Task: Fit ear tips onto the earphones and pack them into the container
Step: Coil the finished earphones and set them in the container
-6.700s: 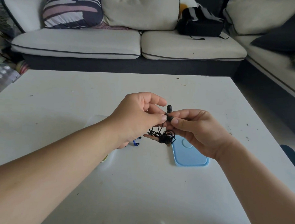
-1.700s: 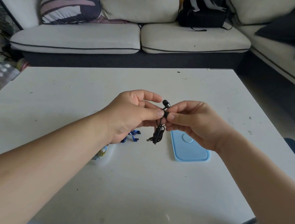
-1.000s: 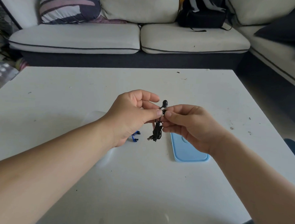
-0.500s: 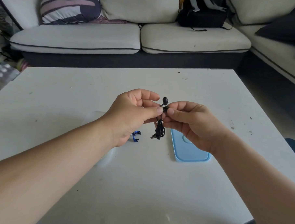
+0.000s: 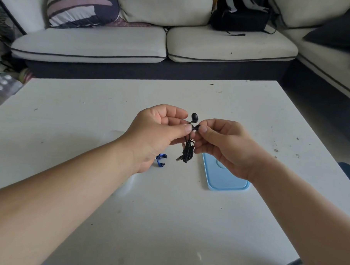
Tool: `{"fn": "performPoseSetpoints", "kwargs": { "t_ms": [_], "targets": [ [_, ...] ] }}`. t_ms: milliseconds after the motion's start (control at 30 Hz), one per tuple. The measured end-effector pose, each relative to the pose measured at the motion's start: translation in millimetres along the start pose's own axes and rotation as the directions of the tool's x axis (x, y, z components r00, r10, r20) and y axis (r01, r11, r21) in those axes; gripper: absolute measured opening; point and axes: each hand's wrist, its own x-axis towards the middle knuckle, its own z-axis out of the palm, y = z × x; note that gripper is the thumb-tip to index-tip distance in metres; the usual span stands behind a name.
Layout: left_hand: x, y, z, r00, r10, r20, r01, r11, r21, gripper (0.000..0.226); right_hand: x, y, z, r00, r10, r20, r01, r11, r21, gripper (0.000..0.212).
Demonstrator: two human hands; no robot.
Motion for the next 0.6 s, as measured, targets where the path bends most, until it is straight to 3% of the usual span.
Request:
{"fn": "performPoseSetpoints", "kwargs": {
  "t_ms": [300,600],
  "targets": [
    [2,0,6,0.998,0.029,-0.063,-0.029,1.000,-0.010,0.018,0,5,12,0.994,-0.068,-0.089,0.067,0.998,-0.012,0.017],
    [1,0,14,0.983,0.125,-0.133,-0.099,0.977,0.187,0.019,-3,6,20,0.970,-0.116,-0.216,0.111,0.993,-0.032,0.015]
  ]
}}
